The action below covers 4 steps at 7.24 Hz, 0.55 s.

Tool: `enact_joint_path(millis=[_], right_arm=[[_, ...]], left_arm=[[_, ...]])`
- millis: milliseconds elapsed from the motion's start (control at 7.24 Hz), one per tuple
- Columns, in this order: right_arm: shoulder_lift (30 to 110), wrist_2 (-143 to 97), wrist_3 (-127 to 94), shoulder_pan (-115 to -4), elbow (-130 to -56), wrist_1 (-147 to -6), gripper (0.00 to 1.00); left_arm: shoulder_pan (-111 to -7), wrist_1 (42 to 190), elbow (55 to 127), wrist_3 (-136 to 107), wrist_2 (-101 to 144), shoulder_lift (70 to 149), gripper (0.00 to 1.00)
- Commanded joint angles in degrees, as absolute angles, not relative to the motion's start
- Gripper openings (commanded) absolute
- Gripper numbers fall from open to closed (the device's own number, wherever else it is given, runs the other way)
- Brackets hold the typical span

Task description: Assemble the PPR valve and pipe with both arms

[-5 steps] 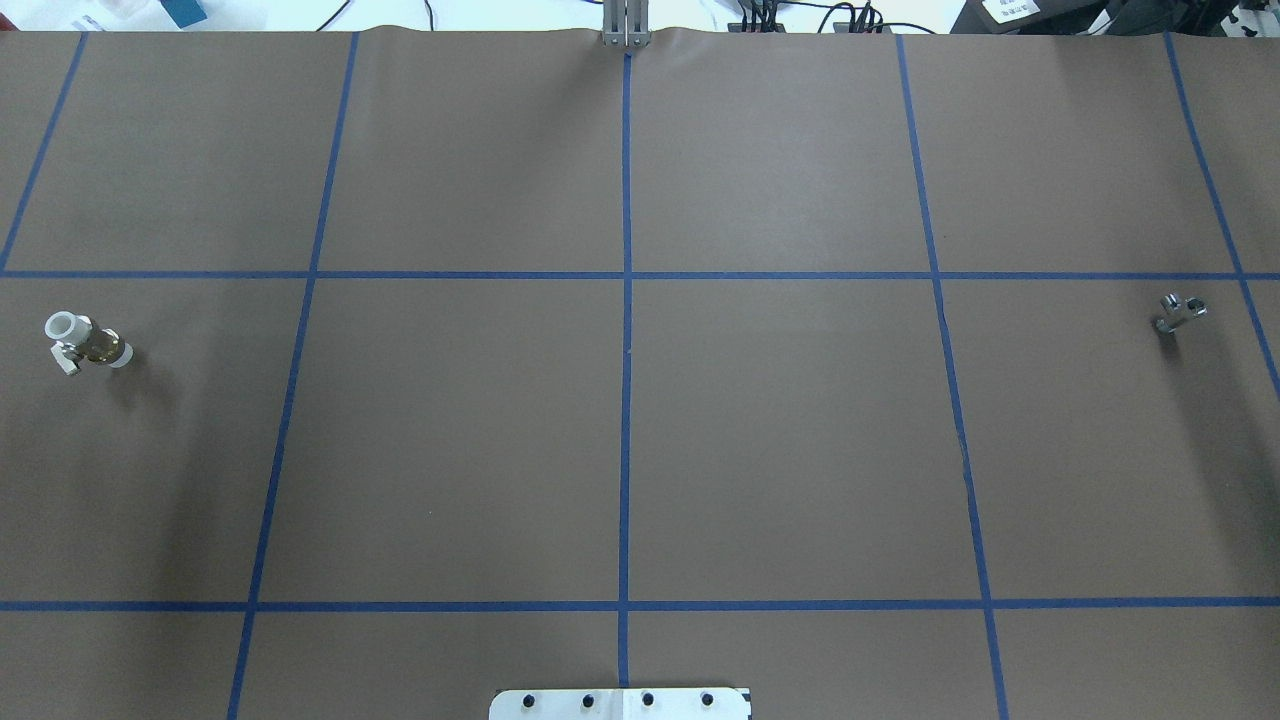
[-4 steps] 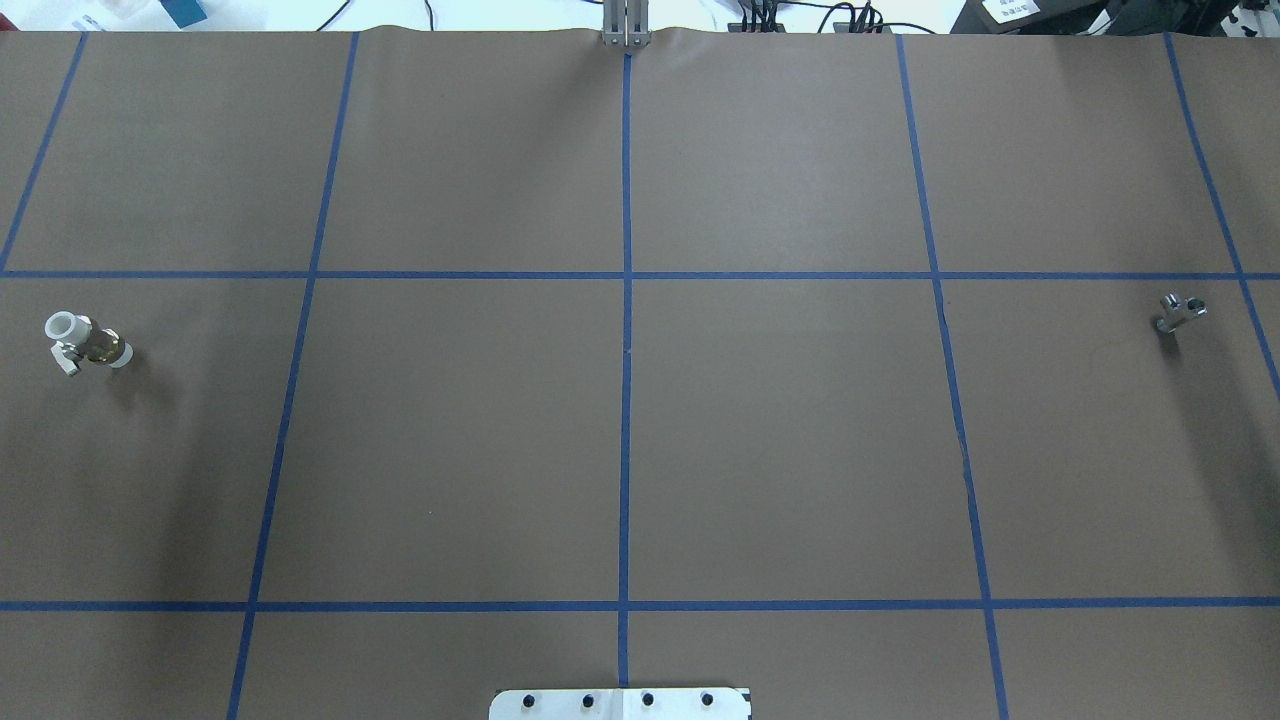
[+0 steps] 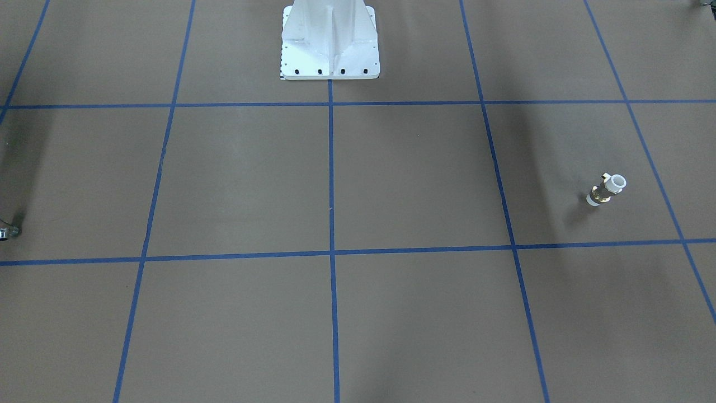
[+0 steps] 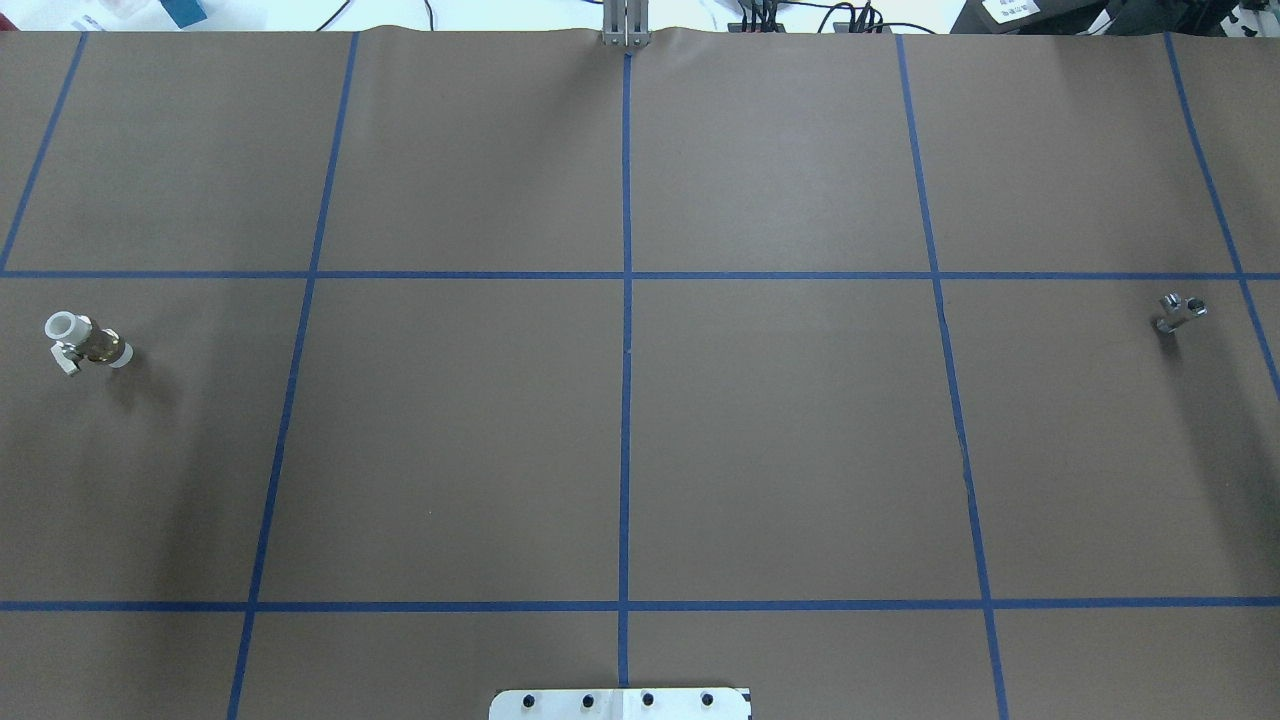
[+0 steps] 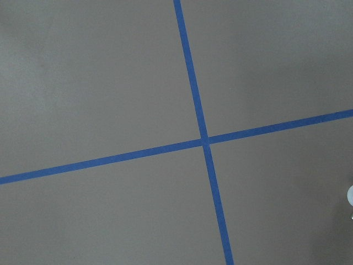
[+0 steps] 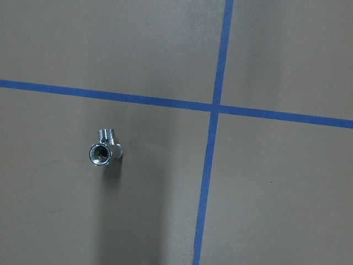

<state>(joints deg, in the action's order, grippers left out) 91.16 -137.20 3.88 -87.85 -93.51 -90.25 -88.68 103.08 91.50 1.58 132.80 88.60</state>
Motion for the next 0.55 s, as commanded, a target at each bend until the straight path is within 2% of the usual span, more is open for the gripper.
enact_joint_path(millis=[0,138,414], right_arm=[[91.4,-137.2,3.9,-87.9,-94.4,-90.3,1.00],[91.6,-137.2,3.9,-87.9,-94.8,-90.3,1.00],[91.6,-137.1,3.9,-87.9,-95.4,-90.4,1.00]], left_arm=[[-88.7,103.3,92.2,1.6,132.8,88.5,1.00],[-88.7,103.5,92.5,1.6,133.1,86.2,1.00],[-86.6,103.0,94.9,1.4,132.8,86.7,1.00]])
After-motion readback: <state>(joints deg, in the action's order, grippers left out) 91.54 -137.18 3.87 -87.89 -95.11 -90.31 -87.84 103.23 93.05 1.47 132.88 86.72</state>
